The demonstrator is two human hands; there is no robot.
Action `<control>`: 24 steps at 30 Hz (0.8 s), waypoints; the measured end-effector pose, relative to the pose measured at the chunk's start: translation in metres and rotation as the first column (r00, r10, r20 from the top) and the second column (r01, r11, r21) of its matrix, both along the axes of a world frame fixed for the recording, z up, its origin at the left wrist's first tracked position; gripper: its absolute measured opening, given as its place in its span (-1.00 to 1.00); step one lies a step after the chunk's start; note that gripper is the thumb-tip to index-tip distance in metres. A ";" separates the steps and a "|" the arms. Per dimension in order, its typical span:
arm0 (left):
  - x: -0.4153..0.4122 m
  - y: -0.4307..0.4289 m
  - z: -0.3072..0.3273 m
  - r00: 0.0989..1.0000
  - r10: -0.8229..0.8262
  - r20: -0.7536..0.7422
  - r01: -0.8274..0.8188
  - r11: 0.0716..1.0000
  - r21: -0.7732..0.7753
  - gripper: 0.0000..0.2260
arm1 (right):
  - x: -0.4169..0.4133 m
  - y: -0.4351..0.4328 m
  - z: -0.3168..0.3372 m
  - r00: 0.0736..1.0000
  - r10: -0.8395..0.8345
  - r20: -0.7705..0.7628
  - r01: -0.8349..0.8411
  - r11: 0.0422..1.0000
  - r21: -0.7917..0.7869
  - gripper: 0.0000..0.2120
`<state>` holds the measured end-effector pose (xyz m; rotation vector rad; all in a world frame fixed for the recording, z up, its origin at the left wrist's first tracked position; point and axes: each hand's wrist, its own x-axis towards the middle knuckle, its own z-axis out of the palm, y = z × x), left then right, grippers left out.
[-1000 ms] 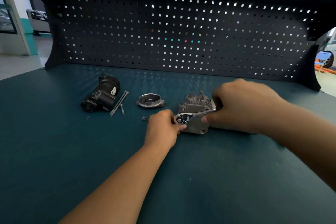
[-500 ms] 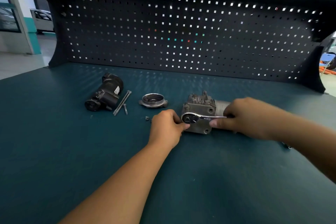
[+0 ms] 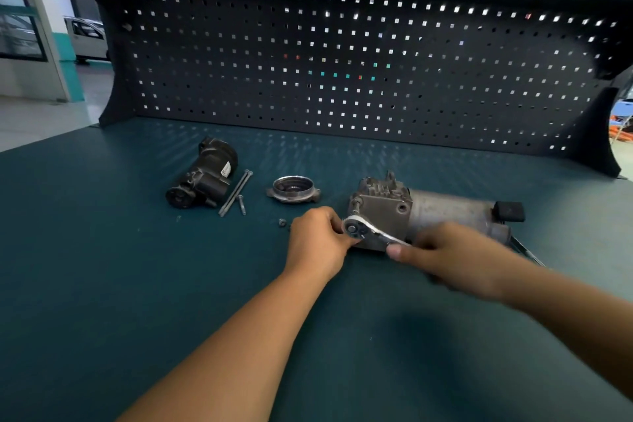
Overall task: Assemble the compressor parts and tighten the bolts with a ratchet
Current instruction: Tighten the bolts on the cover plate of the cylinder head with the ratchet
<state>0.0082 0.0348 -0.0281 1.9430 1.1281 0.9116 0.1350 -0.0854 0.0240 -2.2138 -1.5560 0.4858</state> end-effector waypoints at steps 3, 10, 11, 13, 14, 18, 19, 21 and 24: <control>0.001 0.000 0.000 1.000 0.008 0.007 -0.008 1.000 -0.018 -0.71 | 0.006 0.004 0.040 0.939 -0.010 0.345 0.019 1.000 -0.022 -0.45; 0.001 -0.001 0.001 1.000 -0.002 0.003 0.002 1.000 -0.009 -0.76 | -0.033 0.023 0.098 0.478 0.052 0.877 -0.093 0.996 -0.009 -0.46; 0.000 -0.001 0.001 1.000 -0.004 0.005 0.004 1.000 -0.012 -0.79 | -0.042 0.026 0.104 0.413 0.073 0.908 -0.126 0.992 -0.023 -0.46; 0.000 -0.001 0.001 1.000 -0.007 0.006 0.007 1.000 -0.014 -0.83 | -0.057 0.034 0.112 0.297 0.144 0.944 -0.172 0.981 -0.096 -0.46; -0.001 -0.001 0.001 1.000 -0.009 0.007 0.009 1.000 -0.015 -0.82 | -0.064 0.039 0.115 0.236 0.188 0.954 -0.189 0.971 -0.144 -0.46; 0.000 -0.002 0.002 1.000 -0.009 0.011 0.009 1.000 -0.010 -0.79 | -0.091 0.054 0.118 -0.100 0.321 0.942 -0.232 0.913 -0.336 -0.49; 0.000 -0.002 0.002 1.000 -0.008 0.010 0.008 1.000 -0.006 -0.79 | -0.095 0.058 0.116 -0.169 0.327 0.930 -0.250 0.898 -0.362 -0.57; 0.001 -0.001 0.001 1.000 -0.007 0.012 0.007 1.000 -0.001 -0.78 | -0.099 0.064 0.112 -0.268 0.331 0.905 -0.282 0.871 -0.402 -0.78; 0.001 0.000 -0.001 1.000 -0.017 0.023 0.018 1.000 -0.012 -0.80 | -0.096 0.066 0.114 -0.298 0.339 0.892 -0.272 0.866 -0.420 -0.72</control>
